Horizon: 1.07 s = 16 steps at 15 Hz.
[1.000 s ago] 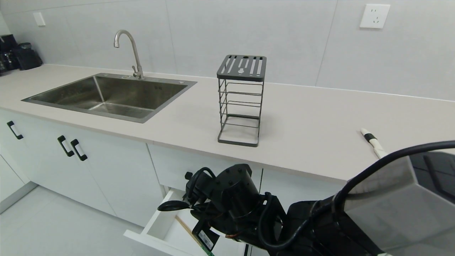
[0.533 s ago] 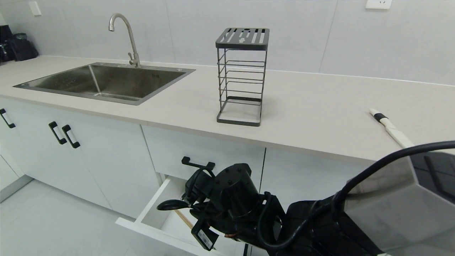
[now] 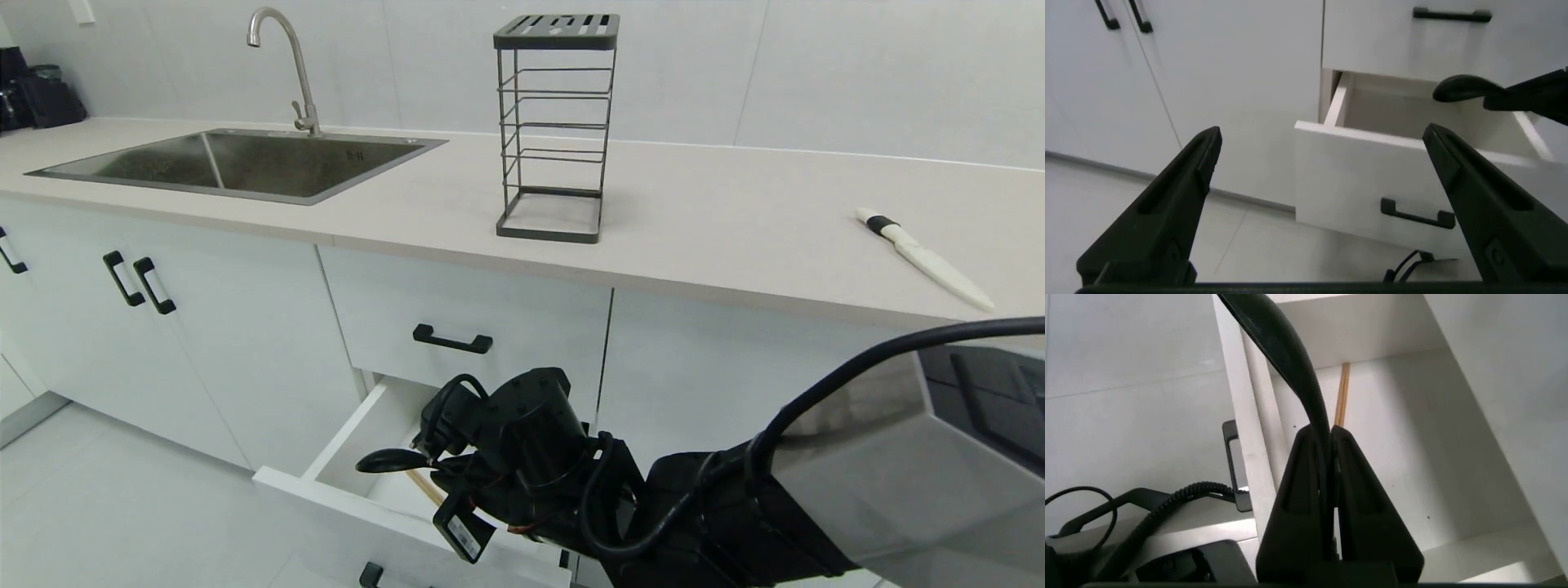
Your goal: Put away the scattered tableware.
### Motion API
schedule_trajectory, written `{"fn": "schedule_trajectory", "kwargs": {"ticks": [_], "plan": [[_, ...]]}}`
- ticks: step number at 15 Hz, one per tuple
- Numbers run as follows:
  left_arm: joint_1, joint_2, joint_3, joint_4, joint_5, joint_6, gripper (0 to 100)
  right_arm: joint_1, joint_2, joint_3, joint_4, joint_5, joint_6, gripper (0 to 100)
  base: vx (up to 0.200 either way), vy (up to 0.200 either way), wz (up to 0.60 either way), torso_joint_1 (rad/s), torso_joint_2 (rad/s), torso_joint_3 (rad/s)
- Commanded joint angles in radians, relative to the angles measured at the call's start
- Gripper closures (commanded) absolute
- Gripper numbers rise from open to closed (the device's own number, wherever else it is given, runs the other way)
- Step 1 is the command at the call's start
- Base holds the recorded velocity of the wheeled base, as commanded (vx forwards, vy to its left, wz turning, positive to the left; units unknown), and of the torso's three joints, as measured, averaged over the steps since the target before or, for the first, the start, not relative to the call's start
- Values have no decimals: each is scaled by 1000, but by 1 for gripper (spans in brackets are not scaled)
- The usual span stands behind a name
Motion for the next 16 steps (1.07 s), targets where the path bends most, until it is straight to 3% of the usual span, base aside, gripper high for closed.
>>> {"fn": "schedule_trajectory", "kwargs": {"ticks": [1, 6, 16], "plan": [[0, 1, 0, 1, 0, 0, 0, -11, 23, -15, -2, 0, -1, 100, 0, 0, 0, -110, 276, 115], [0, 1, 0, 1, 0, 0, 0, -42, 72, -81, 1, -2, -1, 100, 0, 0, 0, -27, 176, 55], [0, 1, 0, 1, 0, 0, 0, -65, 192, -138, -5, 1, -1, 100, 0, 0, 0, 0, 0, 0]]}}
